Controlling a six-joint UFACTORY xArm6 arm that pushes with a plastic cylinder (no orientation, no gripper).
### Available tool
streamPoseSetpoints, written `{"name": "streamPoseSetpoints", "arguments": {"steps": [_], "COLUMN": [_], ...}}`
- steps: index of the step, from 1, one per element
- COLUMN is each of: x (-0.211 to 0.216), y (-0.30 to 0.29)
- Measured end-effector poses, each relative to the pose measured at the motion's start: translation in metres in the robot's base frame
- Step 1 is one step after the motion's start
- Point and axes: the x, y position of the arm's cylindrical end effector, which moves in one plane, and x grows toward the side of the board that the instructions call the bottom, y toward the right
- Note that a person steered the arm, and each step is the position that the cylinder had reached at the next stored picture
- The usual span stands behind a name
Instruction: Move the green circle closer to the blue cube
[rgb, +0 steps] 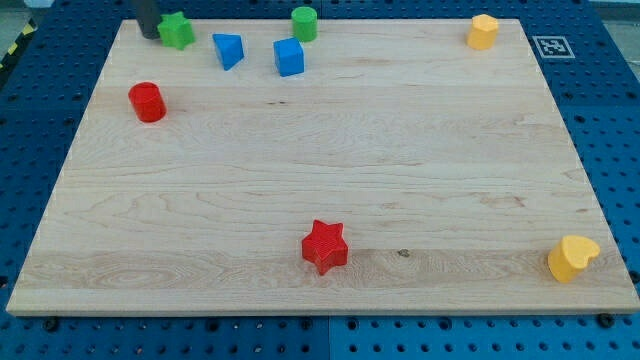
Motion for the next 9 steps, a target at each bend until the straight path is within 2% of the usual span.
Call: {"name": "streamPoseSetpoints", "arguments": {"steps": [2, 3, 4, 5, 6, 7, 8, 9], "x": [0.000, 0.001, 0.023, 0.060, 0.094, 0.120, 0.121, 0.082], "y": [0.052, 0.052, 0.017, 0.032, 0.088, 0.177, 0.273, 0.319]}}
